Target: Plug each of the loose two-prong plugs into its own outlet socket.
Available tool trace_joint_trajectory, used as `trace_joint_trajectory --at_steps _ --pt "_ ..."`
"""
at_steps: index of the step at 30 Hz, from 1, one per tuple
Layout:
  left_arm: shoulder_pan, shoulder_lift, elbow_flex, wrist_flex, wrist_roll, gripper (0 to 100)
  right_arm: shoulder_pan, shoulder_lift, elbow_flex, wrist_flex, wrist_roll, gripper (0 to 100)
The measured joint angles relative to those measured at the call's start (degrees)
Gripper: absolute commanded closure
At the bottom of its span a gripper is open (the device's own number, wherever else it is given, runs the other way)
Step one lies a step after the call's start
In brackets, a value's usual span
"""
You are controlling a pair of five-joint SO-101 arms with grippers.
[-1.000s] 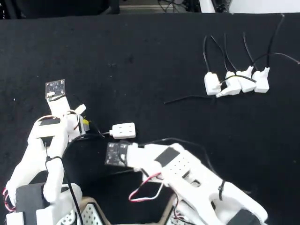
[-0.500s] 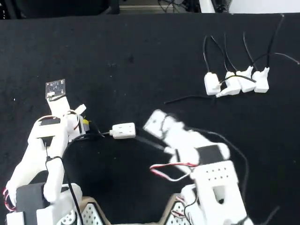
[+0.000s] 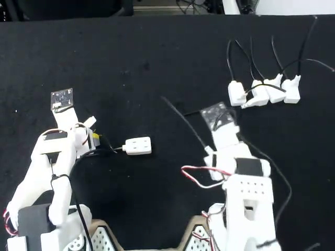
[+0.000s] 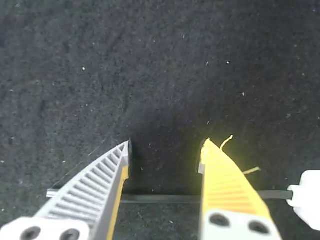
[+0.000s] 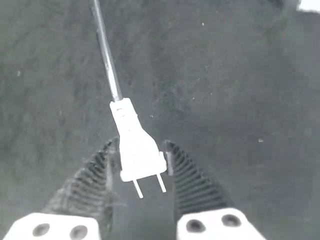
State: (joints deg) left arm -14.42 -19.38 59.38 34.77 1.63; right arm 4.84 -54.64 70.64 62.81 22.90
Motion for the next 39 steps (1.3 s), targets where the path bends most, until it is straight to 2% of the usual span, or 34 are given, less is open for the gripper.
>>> trace_joint_trajectory --at_steps 4,7,12,17,21,26,34,39 --pt "0.0 0.0 0.0 0.0 0.0 78 -6.2 9.4 -0.1 -1.3 -8.3 78.0" --pt "0.0 0.0 0.0 0.0 0.0 78 -9.8 14.4 -3.1 -1.4 -10.5 78.0" --pt "0.0 0.0 0.0 0.0 0.0 78 -8.7 15.7 -11.7 4.0 -10.3 81.0" --pt "0.0 0.0 0.0 0.0 0.0 78 -0.5 15.7 -15.4 4.2 0.6 87.2" --pt "0.0 0.0 0.0 0.0 0.0 78 3.3 15.7 -9.4 -4.4 11.3 87.1" --pt "0.0 0.0 0.0 0.0 0.0 78 3.8 15.7 1.5 -16.6 21.8 87.1" --pt "0.0 0.0 0.0 0.0 0.0 78 3.8 15.7 5.7 -18.7 28.8 87.1" --pt "0.0 0.0 0.0 0.0 0.0 78 -2.0 15.7 5.6 -12.0 29.4 87.1"
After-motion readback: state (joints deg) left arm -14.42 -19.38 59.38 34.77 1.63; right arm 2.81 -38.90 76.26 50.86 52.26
